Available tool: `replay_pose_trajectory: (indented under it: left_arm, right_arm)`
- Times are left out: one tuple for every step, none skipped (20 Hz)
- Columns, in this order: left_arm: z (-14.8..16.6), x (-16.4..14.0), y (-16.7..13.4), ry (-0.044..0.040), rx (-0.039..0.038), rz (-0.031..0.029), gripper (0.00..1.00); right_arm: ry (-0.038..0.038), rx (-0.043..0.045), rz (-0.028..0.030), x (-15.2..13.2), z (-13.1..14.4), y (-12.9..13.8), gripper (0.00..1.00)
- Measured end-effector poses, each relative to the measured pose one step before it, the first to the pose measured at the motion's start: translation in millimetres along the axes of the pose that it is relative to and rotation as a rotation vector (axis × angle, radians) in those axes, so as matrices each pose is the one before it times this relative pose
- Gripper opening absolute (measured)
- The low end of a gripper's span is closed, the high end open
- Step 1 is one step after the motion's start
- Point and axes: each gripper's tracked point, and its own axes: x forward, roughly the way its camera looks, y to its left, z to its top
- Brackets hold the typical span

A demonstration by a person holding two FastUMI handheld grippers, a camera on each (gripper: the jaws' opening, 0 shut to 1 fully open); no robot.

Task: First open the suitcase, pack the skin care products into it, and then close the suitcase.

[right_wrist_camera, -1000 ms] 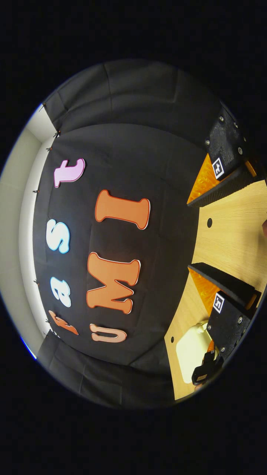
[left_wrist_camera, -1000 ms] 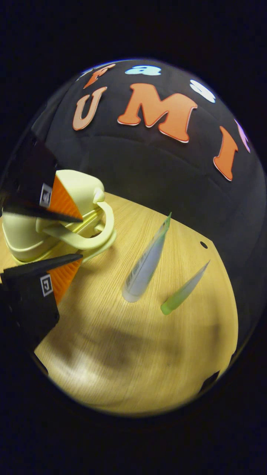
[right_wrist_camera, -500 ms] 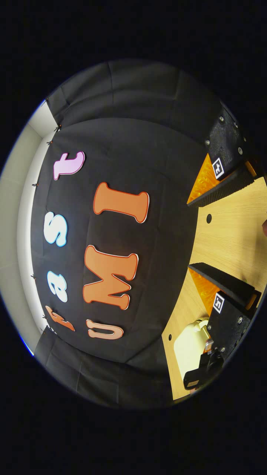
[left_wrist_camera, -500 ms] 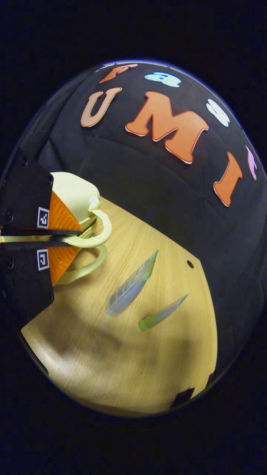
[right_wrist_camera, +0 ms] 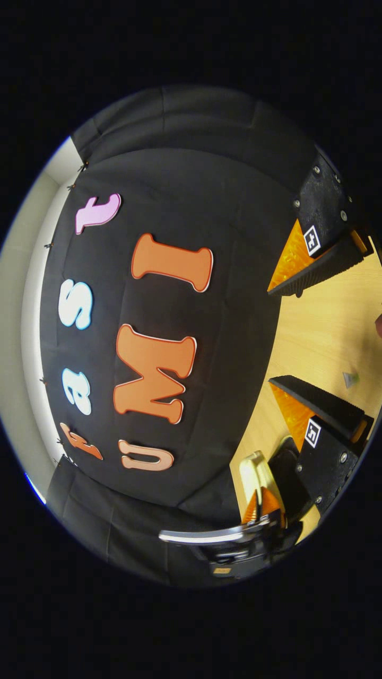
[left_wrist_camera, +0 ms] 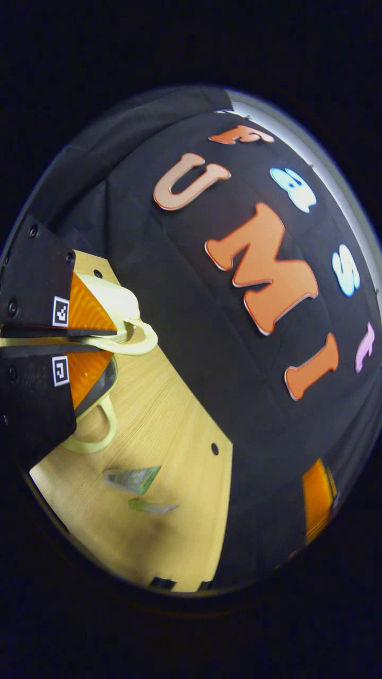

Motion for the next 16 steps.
replay_pose_trajectory:
  left_arm:
    - [1.62, 0.42, 3.23, -0.00370, -0.03564, 0.01515, 0.06]
    - [-1.23, -2.12, 4.94, -0.01058, -0.03560, 0.02223, 0.06]
    - [-0.72, 0.58, 1.98, -0.00448, -0.03109, 0.01274, 0.06]
    - [1.78, -2.77, 4.12, -0.01002, -0.02622, 0.02130, 0.06]
    - [-0.28, -1.98, 1.21, -0.00334, -0.02350, 0.01502, 0.06]
    - [1.09, -1.90, 3.38, -0.00959, -0.02982, 0.02495, 0.06]
    - [1.00, 0.62, 3.26, -0.00769, -0.03411, 0.02429, 0.06]
    - [-1.39, 0.57, 3.01, 0.00021, -0.01656, 0.01873, 0.06]
    - [0.14, -1.00, 4.37, -0.00669, -0.00976, 0.02789, 0.06]
    - [-3.05, 2.09, 0.35, 0.00534, -0.01001, 0.02014, 0.06]
    - [-2.66, 0.63, 1.63, 0.00045, -0.01370, 0.03069, 0.06]
    - [-4.81, 1.06, 0.31, 0.00940, -0.00874, 0.02420, 0.06]
    - [-8.85, 2.55, 1.70, 0.00841, -0.00757, 0.02347, 0.06]
    - [-5.95, 2.16, 1.23, 0.01111, -0.00114, 0.01989, 0.06]
    - [-5.23, 3.70, -2.38, 0.01079, -0.00536, 0.01330, 0.06]
    - [-6.43, 5.22, -1.50, 0.01738, -0.00628, 0.01424, 0.06]
  right_arm:
    - [0.00157, -0.00147, 0.00741, 2.07, 0.63, 7.30, 0.95]
    - [0.00086, 0.00068, 0.00809, 2.42, 2.53, 7.88, 0.95]
    - [-0.00241, 0.00288, 0.00899, 3.98, 2.67, 8.53, 0.95]
    - [-0.00190, 0.00108, 0.00941, 2.96, 2.49, 9.04, 0.95]
    - [-0.00224, -0.00135, 0.01098, 0.86, 1.62, 8.82, 0.95]
    - [-0.00110, -0.00483, 0.00856, 3.05, 2.38, 9.24, 0.95]
    - [-0.00440, -0.01009, 0.01251, 4.03, 4.10, 12.53, 0.95]
    - [-0.00468, -0.00668, 0.00418, 2.62, 3.73, 7.23, 0.96]
    - [-0.00466, -0.00527, 0.00438, 1.57, 2.78, 7.25, 0.96]
    - [-0.00335, -0.00384, 0.00304, 2.39, 2.16, 5.98, 0.95]
    - [0.00103, -0.00190, 0.00323, 1.37, 0.99, 5.56, 0.95]
    - [0.00168, -0.00222, 0.00094, 2.44, 0.92, 6.31, 0.95]
    - [0.00453, -0.00253, -0.00170, 2.44, 1.35, 5.81, 0.95]
    - [0.00312, -0.00147, -0.00801, 3.66, 1.83, 5.65, 0.96]
    - [0.00647, 0.00094, -0.00359, 0.47, -1.12, 2.25, 0.95]
    - [0.00734, 0.00066, -0.00444, -0.22, -1.70, 2.35, 0.95]
